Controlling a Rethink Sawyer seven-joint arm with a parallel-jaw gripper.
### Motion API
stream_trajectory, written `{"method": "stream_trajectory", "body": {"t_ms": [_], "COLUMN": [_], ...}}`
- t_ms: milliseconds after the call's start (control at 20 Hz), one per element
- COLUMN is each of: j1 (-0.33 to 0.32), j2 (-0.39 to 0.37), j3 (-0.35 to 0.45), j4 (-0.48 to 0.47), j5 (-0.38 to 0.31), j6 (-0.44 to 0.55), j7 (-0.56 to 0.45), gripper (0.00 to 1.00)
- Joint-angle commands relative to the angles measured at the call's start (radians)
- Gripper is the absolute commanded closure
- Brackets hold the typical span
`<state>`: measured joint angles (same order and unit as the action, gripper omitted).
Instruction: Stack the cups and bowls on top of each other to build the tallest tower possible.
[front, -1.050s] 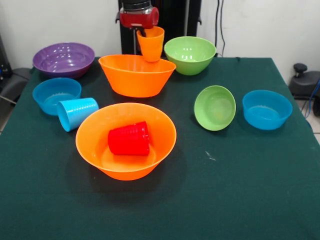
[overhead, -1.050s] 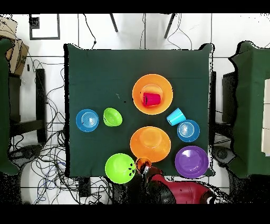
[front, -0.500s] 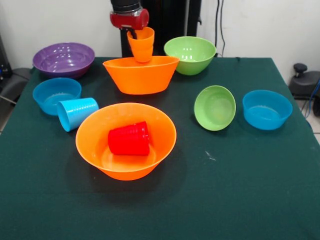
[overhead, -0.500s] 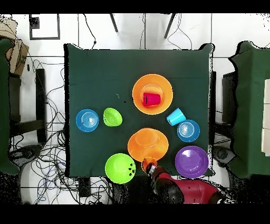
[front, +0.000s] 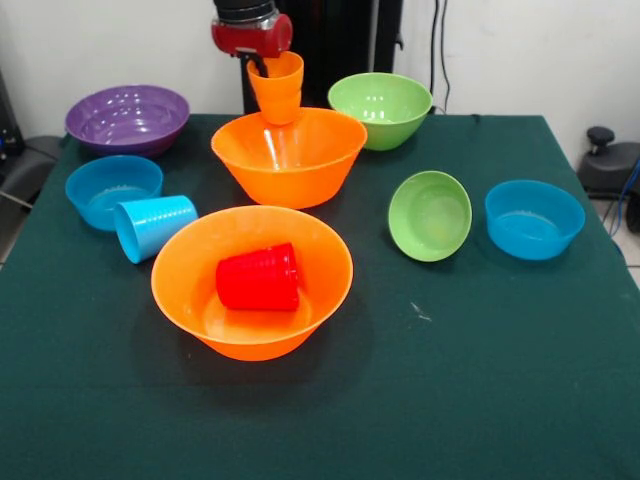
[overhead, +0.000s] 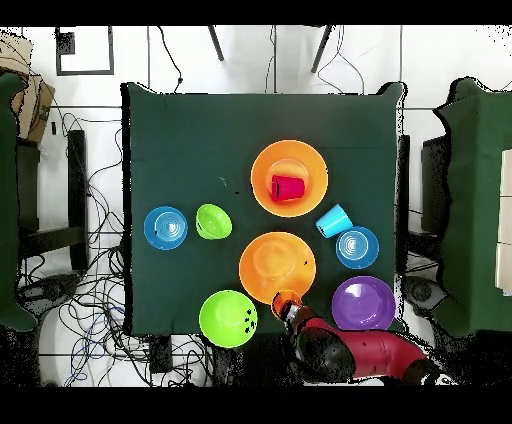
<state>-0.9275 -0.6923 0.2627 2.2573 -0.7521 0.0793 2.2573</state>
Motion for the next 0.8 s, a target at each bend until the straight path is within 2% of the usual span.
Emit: {"method": "stream_trajectory", "body": {"t_ms": [50,250,400,800], "j1": [0.019,0.058,0.094,0.126], "j2": [-0.094,-0.094,-0.071,-0.053], "j3": [0.181,0.17,0.142,0.127], "j4": [-0.054,-0.093,-0.113,-0.147], "j5": [0.078,0.06,0.035,0.045], "j6": [0.165,0.199,0.164,0.156], "j7": [-0.081,-0.098,-0.059,-0.037], "gripper": [1.0,1.0,1.0,1.0]}}
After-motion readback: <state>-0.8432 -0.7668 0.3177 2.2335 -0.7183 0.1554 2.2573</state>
